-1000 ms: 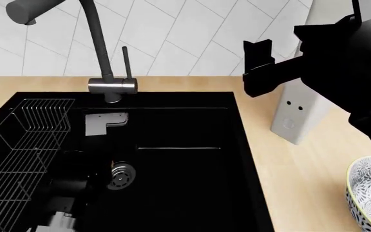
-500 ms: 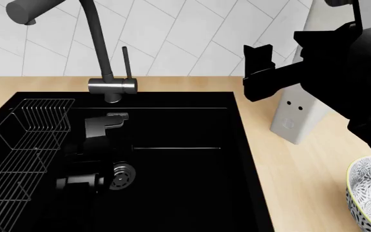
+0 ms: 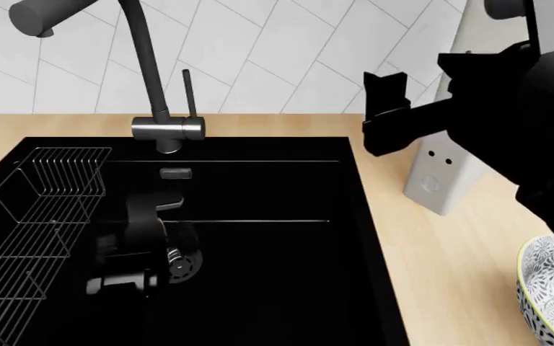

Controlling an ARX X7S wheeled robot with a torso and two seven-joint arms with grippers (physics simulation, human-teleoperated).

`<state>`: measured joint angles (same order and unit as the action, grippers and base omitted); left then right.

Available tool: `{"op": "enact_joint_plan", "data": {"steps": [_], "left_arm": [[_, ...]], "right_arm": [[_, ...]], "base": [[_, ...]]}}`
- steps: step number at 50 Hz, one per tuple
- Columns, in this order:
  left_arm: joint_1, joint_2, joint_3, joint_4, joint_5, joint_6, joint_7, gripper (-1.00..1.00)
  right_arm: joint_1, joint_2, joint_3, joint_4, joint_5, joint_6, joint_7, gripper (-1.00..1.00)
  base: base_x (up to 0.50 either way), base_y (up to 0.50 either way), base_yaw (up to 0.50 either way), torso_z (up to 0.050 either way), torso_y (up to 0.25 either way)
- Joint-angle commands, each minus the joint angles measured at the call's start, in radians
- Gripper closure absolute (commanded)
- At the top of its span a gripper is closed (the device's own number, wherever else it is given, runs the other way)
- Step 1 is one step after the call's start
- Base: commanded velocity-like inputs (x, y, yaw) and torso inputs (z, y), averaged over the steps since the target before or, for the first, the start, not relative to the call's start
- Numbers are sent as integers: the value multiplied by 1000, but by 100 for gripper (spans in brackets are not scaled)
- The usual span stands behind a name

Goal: Pick the cup and bowl from the sink and place them on the counter for drying.

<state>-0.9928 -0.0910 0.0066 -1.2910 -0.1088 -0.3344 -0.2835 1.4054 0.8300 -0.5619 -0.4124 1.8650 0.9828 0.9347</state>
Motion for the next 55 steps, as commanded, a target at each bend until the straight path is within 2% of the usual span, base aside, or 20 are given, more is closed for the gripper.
{"op": "enact_joint_plan", "data": {"steps": [1,8,9,26,35,36,39,41,43,51,52,53,54,55], "left_arm": [[19,20,-57,-18,73,-14,52,-100],[22,17,-83,-18,85,-8,36,-100],[22,18,-85,-18,88,4,27,100],[-1,21,-125,-17,100,63,1,100],[-42,6,-99,0,112,24,59,100],[-29,7,-99,47,111,-8,66,100],[96,14,-68,445,119,-273,114,100],[132,12,-53,590,119,-376,135,100],[144,13,-75,679,95,-484,146,100],[209,-16,12,932,107,-652,204,100],[213,-128,162,1082,18,-802,354,100],[219,-136,161,1232,11,-952,383,100],[220,-143,168,1382,4,-1021,392,100],[223,-147,176,1421,2,-1030,395,100]], "right_arm": [[-21,-5,14,-4,-10,-21,-17,-100],[-19,-5,12,-1,-15,-20,-22,-100],[-18,-4,13,-1,-14,-21,-21,-100],[-25,9,18,-19,-4,-31,-10,-100],[-16,9,16,-17,7,-31,-3,-100],[-15,8,16,-17,7,-31,-3,-100],[-11,7,15,-13,4,-30,-7,-100],[-17,6,15,-12,-4,-33,-12,-100],[-21,3,14,-11,-11,-35,-18,-100],[-20,4,14,-10,-9,-36,-22,-100],[-26,14,23,-20,-6,-44,-19,-100],[-24,13,22,-20,-7,-43,-20,-100],[-20,11,22,-18,-6,-42,-20,-100],[-17,11,21,-17,-5,-41,-20,-100]], "base": [[0,0,0,0,0],[0,0,0,0,0],[0,0,0,0,0],[0,0,0,0,0],[0,0,0,0,0],[0,0,0,0,0],[0,0,0,0,0],[0,0,0,0,0],[0,0,0,0,0],[0,0,0,0,0],[0,0,0,0,0],[0,0,0,0,0],[0,0,0,0,0],[0,0,0,0,0]]}}
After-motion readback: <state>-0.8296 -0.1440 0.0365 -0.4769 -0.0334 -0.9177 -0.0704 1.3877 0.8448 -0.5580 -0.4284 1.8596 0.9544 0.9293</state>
